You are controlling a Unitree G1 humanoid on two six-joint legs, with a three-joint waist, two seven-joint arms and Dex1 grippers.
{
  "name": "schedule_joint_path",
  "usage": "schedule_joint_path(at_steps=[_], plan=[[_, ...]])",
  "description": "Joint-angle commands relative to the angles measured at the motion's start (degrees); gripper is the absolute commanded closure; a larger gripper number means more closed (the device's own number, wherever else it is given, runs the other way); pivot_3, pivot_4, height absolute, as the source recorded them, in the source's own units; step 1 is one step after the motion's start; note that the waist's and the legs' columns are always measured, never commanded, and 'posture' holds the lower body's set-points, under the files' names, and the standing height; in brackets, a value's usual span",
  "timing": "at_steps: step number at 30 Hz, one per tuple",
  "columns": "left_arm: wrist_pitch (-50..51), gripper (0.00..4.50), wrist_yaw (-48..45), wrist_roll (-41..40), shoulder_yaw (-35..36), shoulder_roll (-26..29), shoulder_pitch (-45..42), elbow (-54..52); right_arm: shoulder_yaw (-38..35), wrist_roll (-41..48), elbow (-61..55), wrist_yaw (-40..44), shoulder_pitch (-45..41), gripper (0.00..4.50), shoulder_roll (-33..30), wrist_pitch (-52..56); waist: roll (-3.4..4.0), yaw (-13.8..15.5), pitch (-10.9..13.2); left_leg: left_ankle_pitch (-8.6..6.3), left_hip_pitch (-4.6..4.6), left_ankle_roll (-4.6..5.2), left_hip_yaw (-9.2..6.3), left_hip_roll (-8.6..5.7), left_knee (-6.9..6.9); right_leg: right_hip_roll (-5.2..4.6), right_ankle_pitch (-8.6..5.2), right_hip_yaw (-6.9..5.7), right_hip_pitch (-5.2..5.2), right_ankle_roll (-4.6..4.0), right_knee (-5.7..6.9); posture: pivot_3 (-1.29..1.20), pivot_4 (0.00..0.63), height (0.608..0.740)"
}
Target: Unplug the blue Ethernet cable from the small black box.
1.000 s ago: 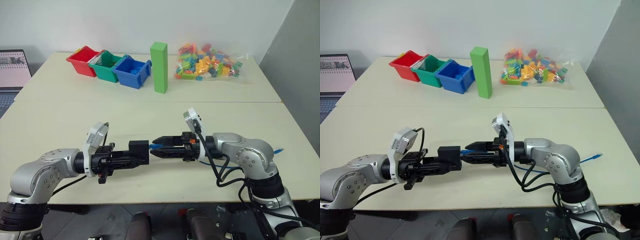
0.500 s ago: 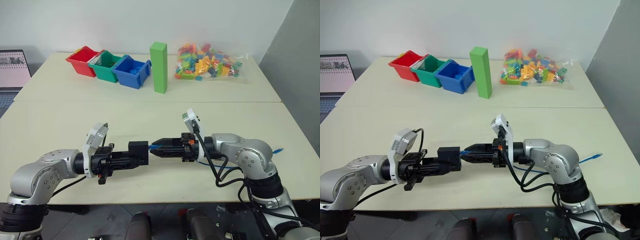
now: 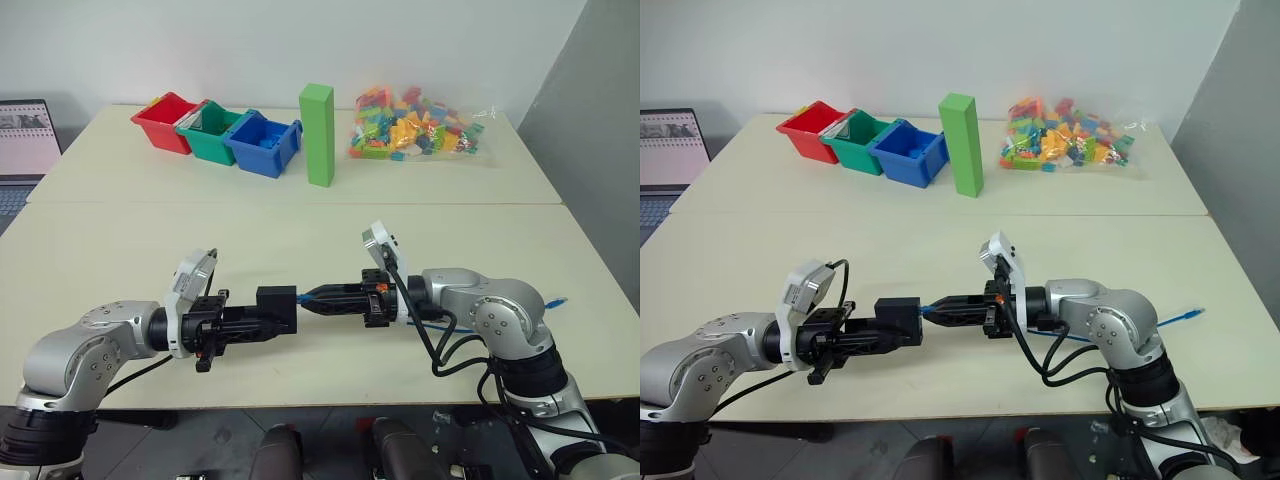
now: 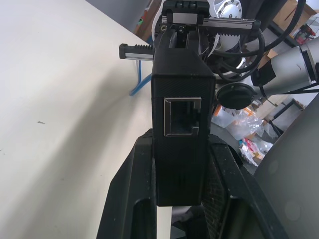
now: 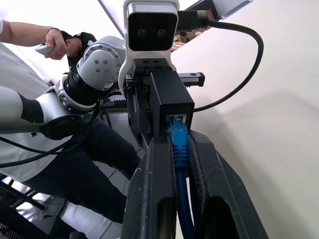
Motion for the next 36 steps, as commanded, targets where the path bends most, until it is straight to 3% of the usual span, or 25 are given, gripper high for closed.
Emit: schedule_joint_path(at_steps=[1, 11, 15, 19, 25, 29, 31, 36], plan=[[-1.24, 3.72, -0.98, 0.03, 0.50, 0.43, 0.36, -0.87, -1.43, 2.09, 0.39, 2.15, -0.33, 4.46, -2.44, 1.78, 0.00, 0.02, 0.00, 0.00, 0.00, 0.00, 0.00, 0.00, 0.00, 0.00, 0.00, 0.00, 0.00, 0.00, 0.00, 0.00, 0.150, 0.740], [-1.85, 3.72, 1.65, -0.09, 4.82, 0.26, 3.11, 0.38, -4.03, -0.53, 4.17, 3.04, 0.47, 4.46, -7.94, -1.23, 0.02, -0.08, 0.01, 0.00, -0.01, 0.00, 0.01, 0.00, -0.02, 0.00, 0.00, 0.01, 0.00, 0.00, -0.04, 0.00, 0.150, 0.740], [-1.45, 3.72, 6.25, 0.16, 7.18, -0.98, 4.92, 0.96, -2.11, -17.57, 17.59, -4.75, -7.19, 4.46, -3.77, -22.58, 0.09, -0.40, 0.06, 0.00, 0.01, 0.01, 0.05, 0.01, 0.01, 0.00, 0.00, 0.05, -0.02, 0.00, -0.06, 0.00, 0.150, 0.740], [-1.20, 3.72, 8.98, 0.33, 7.53, -1.56, 4.90, 1.01, -0.82, -28.79, 36.29, -10.35, -17.55, 4.46, 0.45, -35.90, 0.17, -0.56, 0.10, 0.01, 0.00, 0.02, 0.08, 0.02, 0.00, 0.05, 0.01, 0.09, -0.07, 0.01, -0.04, 0.00, 0.150, 0.740], [-2.72, 3.72, 12.19, 1.69, 7.05, -2.54, 3.71, 0.86, 0.19, -40.82, 69.05, -21.52, -31.67, 4.46, 5.26, -47.37, 0.17, -0.27, 0.11, 0.00, -0.04, 0.00, 0.13, -0.02, -0.09, -0.04, 0.19, 0.09, -0.08, -0.31, -0.08, 0.00, 0.150, 0.740], [-4.37, 3.72, 14.69, 3.46, 6.46, -3.82, 3.11, 0.25, -1.60, -43.19, 81.48, -24.50, -36.50, 4.46, 7.62, -50.99, 0.17, -0.20, 0.11, 0.00, -0.10, -0.01, 0.13, -0.06, -0.12, -0.10, 0.19, 0.08, -0.09, -0.32, -0.14, 0.00, 0.150, 0.740], [-5.86, 3.72, 16.46, 5.11, 6.05, -4.84, 2.72, 0.24, -2.34, -43.96, 84.43, -25.22, -37.32, 3.76, 8.12, -52.23, 0.17, -0.22, 0.11, 0.00, -0.11, -0.01, 0.14, -0.06, -0.13, -0.12, 0.19, 0.09, -0.09, -0.32, -0.15, 0.00, 0.150, 0.740], [-9.45, 3.72, 23.76, 8.50, 7.20, -9.30, -0.55, 3.59, -5.49, -43.55, 86.03, -23.65, -37.74, 2.61, 8.54, -53.80, 0.19, -0.20, 0.12, 0.00, -0.10, -0.01, 0.12, -0.05, -0.13, -0.12, 0.19, 0.06, -0.09, -0.32, -0.12, 0.00, 0.150, 0.740]])
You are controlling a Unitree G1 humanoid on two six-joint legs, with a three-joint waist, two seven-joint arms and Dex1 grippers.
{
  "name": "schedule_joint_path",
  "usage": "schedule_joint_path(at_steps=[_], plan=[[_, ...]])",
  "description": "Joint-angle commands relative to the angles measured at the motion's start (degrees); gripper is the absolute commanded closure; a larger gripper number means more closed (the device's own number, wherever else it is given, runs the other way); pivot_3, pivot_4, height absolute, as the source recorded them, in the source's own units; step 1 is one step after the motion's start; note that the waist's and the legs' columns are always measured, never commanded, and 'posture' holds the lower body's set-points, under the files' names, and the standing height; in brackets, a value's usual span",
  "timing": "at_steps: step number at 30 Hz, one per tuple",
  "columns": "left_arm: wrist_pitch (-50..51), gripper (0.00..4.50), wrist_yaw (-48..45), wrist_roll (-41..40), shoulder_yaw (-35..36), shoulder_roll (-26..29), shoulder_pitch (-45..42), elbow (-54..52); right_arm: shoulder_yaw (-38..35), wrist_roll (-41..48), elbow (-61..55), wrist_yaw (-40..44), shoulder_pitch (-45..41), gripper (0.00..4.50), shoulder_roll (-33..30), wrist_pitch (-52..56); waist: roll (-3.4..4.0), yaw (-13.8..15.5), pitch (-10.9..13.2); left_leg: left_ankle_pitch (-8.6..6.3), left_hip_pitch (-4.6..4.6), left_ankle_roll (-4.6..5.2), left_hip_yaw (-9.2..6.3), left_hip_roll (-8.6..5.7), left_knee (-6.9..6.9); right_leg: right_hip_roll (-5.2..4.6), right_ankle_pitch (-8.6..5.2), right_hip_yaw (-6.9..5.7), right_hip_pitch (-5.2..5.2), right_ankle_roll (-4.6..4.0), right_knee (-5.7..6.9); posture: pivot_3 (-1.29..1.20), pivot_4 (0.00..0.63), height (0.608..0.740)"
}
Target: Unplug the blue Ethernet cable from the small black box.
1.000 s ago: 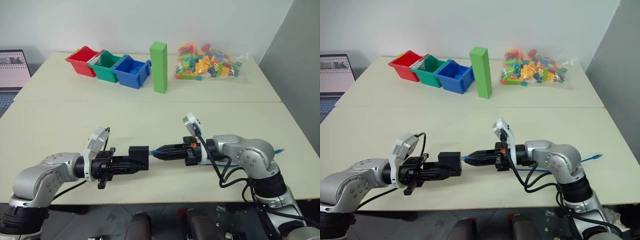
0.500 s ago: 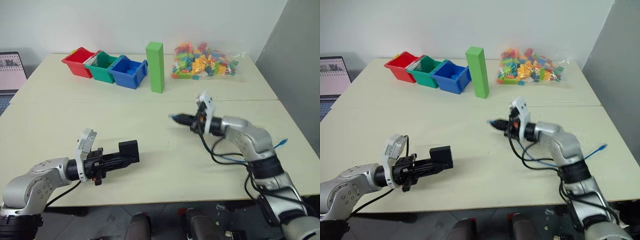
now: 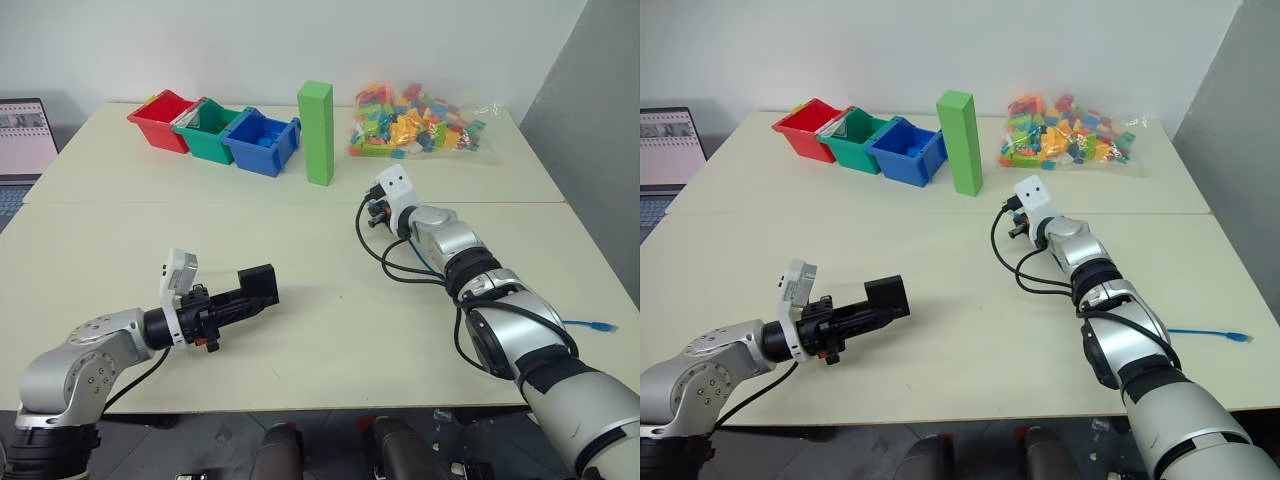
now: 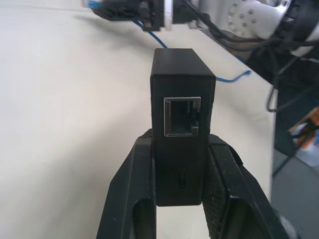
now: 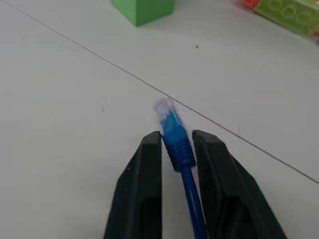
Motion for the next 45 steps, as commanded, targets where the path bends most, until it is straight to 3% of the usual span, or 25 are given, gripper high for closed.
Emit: schedule_joint_path(at_steps=[1, 6, 8, 10, 13, 17, 23, 30, 32, 39, 45], plan=[[-3.47, 3.72, 5.08, 2.40, 1.60, -2.49, -2.96, 1.62, -2.93, 0.01, -0.14, 0.81, -2.27, 2.42, 0.11, -2.24, -0.01, -0.04, 0.00, 0.00, 0.00, 0.00, -0.01, 0.00, 0.01, 0.00, 0.00, -0.01, 0.00, 0.00, 0.04, 0.00, 0.150, 0.740], [-8.69, 3.72, 11.53, 8.34, 0.94, -5.26, -8.00, 6.71, -2.98, -0.87, -6.39, 6.06, -0.05, 1.25, -2.49, -4.48, 0.01, -0.01, 0.01, 0.00, 0.02, 0.00, -0.01, 0.01, 0.02, 0.02, 0.00, -0.01, 0.01, 0.00, 0.08, 0.00, 0.150, 0.740], [-9.71, 3.72, 16.48, 11.84, 0.14, -6.47, -10.85, 9.71, -2.25, 0.07, -15.09, 11.19, 3.54, 0.76, -3.77, -3.39, 0.01, -0.01, 0.01, 0.00, 0.01, 0.00, 0.00, 0.01, 0.02, 0.02, 0.00, 0.00, 0.01, 0.00, 0.07, 0.00, 0.150, 0.740], [-16.53, 3.72, 21.01, 17.55, -1.42, -9.03, -14.69, 15.20, -0.07, 5.00, -34.91, 20.13, 11.24, 0.45, -6.13, 3.66, 0.01, 0.38, 0.00, 0.00, -0.01, 0.00, -0.04, 0.00, 0.01, 0.02, 0.00, -0.04, 0.03, 0.00, 0.05, 0.00, 0.150, 0.740], [-27.89, 3.72, 26.64, 25.05, -2.93, -12.38, -20.46, 25.61, 2.63, 11.72, -58.99, 26.81, 19.91, 0.45, -9.06, 15.91, 0.07, 1.54, 0.00, 0.00, -0.05, -0.01, -0.15, -0.03, 0.05, -0.01, 0.00, -0.14, 0.08, 0.00, 0.05, 0.00, 0.150, 0.740], [-44.97, 3.72, 31.05, 32.58, -4.40, -15.54, -27.55, 42.49, 4.27, 15.17, -78.27, 24.67, 26.69, 0.45, -10.46, 27.91, 0.06, 1.43, 0.00, 0.00, -0.16, -0.01, -0.12, -0.01, 0.18, -0.03, 0.01, -0.12, 0.02, 0.01, 0.03, 0.00, 0.150, 0.740], [-55.83, 3.72, 32.15, 36.31, -5.35, -17.28, -32.41, 59.49, 4.84, 15.41, -86.20, 19.99, 28.48, 0.45, -9.57, 35.33, 0.03, 1.37, -0.01, 0.00, -0.13, -0.01, -0.11, -0.05, 0.23, 0.03, 0.05, -0.12, 0.05, 0.08, 0.06, 0.00, 0.150, 0.740], [-57.41, 3.72, 30.56, 35.82, -4.75, -17.86, -32.15, 66.32, 4.15, 15.26, -86.82, 16.74, 27.74, 0.45, -8.73, 37.53, 0.03, 1.42, -0.02, 0.00, -0.15, 0.00, -0.12, -0.06, 0.22, 0.04, 0.05, -0.14, 0.05, 0.08, 0.05, 0.00, 0.150, 0.740], [-56.96, 3.02, 30.12, 35.27, -4.32, -17.83, -31.89, 66.96, 4.16, 15.31, -86.60, 16.38, 27.59, 0.43, -8.67, 37.53, 0.03, 1.36, -0.02, 0.00, -0.13, -0.01, -0.11, -0.06, 0.22, 0.04, 0.05, -0.14, 0.06, 0.08, 0.06, 0.00, 0.150, 0.740], [-56.26, 1.62, 28.18, 32.89, -2.15, -17.81, -30.23, 64.64, 4.43, 15.49, -85.93, 16.04, 27.37, 0.43, -8.63, 37.31, 0.03, 1.16, -0.02, 0.00, -0.09, 0.00, -0.10, -0.05, 0.21, 0.07, 0.04, -0.12, 0.06, 0.08, 0.09, 0.00, 0.150, 0.740], [-52.18, 0.33, 29.49, 33.57, -2.44, -16.94, -23.91, 55.36, 4.74, 14.87, -85.44, 15.24, 28.36, 0.43, -8.36, 36.74, 0.03, 0.58, -0.02, 0.00, -0.07, -0.01, -0.09, -0.02, 0.20, 0.07, 0.04, -0.10, 0.07, 0.08, 0.09, 0.00, 0.150, 0.740]])
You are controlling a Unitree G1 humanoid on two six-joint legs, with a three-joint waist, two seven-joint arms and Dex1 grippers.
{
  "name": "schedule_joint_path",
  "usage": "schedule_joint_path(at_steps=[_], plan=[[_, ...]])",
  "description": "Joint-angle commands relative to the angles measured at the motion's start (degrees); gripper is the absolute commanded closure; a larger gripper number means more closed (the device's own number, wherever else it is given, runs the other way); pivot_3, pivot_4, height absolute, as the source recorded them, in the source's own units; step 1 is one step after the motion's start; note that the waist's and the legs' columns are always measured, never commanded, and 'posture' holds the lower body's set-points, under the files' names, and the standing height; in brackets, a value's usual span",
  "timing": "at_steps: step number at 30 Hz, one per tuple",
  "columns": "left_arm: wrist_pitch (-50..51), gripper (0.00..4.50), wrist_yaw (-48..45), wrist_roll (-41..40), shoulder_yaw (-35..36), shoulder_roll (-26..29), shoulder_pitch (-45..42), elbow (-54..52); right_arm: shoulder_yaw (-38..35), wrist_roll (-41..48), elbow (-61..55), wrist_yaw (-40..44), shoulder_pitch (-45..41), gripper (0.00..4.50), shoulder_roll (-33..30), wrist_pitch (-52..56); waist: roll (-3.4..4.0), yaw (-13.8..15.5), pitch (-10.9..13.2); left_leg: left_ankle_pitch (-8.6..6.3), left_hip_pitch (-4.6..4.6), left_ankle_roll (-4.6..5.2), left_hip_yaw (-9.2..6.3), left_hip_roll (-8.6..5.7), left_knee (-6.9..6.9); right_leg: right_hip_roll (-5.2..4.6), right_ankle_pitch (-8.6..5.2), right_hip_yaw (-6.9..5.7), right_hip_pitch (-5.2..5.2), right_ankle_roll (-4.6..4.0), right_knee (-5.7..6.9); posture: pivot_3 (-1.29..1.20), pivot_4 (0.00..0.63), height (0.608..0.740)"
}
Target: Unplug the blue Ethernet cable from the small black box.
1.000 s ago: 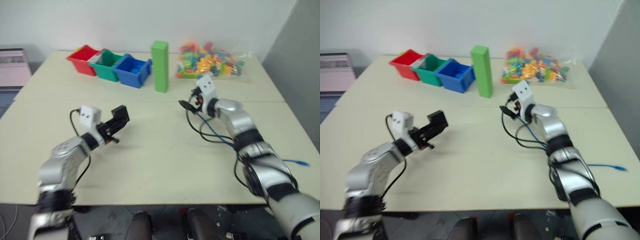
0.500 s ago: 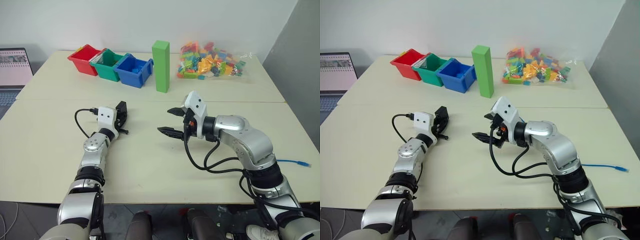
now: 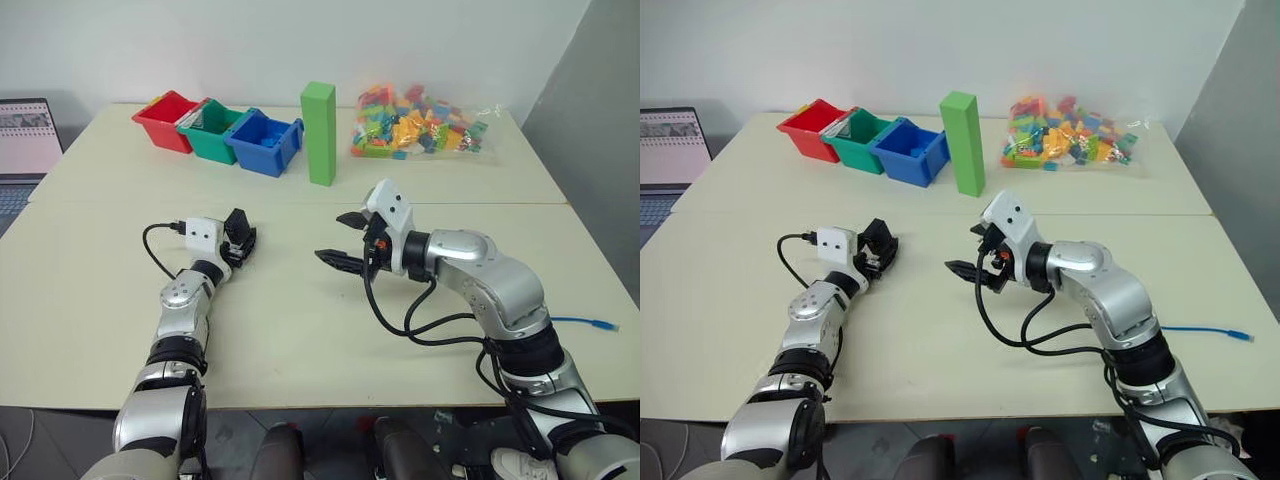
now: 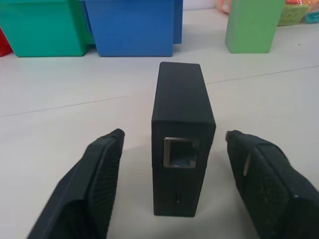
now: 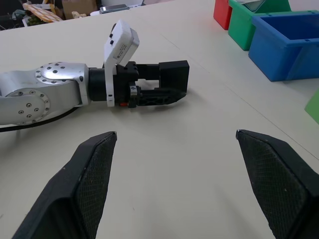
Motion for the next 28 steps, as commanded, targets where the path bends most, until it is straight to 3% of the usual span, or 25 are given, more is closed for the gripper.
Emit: schedule_joint_path(at_steps=[1, 5, 10, 15, 21, 28], plan=[[5.00, 0.33, 0.63, -0.03, 0.01, 0.91, 5.31, -6.37, -0.52, -0.09, -1.14, -0.99, 0.17, 0.43, 0.35, -1.16, 0.00, -0.16, 0.00, 0.00, 0.00, 0.00, 0.00, 0.00, 0.00, 0.00, 0.00, 0.00, 0.00, 0.00, 0.00, 0.00, 0.150, 0.740], [16.48, 0.33, 2.05, 0.68, -0.42, 3.21, 12.84, -19.90, -0.58, -0.58, -2.47, -2.45, 3.10, 0.43, -0.04, -1.13, -0.01, -0.61, -0.02, 0.00, 0.05, 0.00, 0.00, 0.02, -0.02, 0.00, 0.00, 0.02, 0.03, 0.00, 0.01, 0.00, 0.150, 0.740], [26.96, 0.33, -2.08, -4.57, 3.76, 9.59, 25.72, -42.50, -3.54, -1.79, -4.72, -4.18, 10.20, 0.43, -2.38, -4.29, -0.01, -1.32, -0.03, 0.00, 0.15, -0.01, 0.05, 0.11, -0.14, -0.09, -0.01, 0.13, 0.05, -0.01, -0.01, 0.00, 0.150, 0.740], [33.57, 0.33, -12.73, -10.99, 7.27, 18.89, 35.00, -56.06, -9.45, -1.93, -1.38, -1.91, 14.66, 0.43, -7.45, -12.23, -0.03, -0.74, 0.01, 0.00, 0.16, -0.01, -0.01, 0.07, -0.15, -0.02, -0.19, 0.03, 0.03, 0.27, 0.01, 0.00, 0.150, 0.740], [38.83, 0.33, -19.16, -16.36, 11.81, 24.92, 38.66, -61.83, -13.18, 4.55, -0.56, 7.96, 15.87, 0.43, -13.14, -12.40, -0.03, -0.38, 0.02, 0.01, 0.18, 0.01, 0.05, 0.03, -0.11, -0.04, -0.20, 0.07, 0.06, 0.29, -0.06, 0.00, 0.150, 0.740], [43.15, 0.33, -19.35, -18.26, 13.29, 26.22, 37.57, -63.62, -13.89, 7.08, -0.47, 11.36, 16.01, 0.43, -16.08, -12.17, -0.03, -0.44, 0.02, 0.00, 0.17, 0.01, 0.04, 0.06, -0.14, -0.01, -0.21, 0.08, 0.04, 0.28, -0.06, 0.00, 0.150, 0.740]])
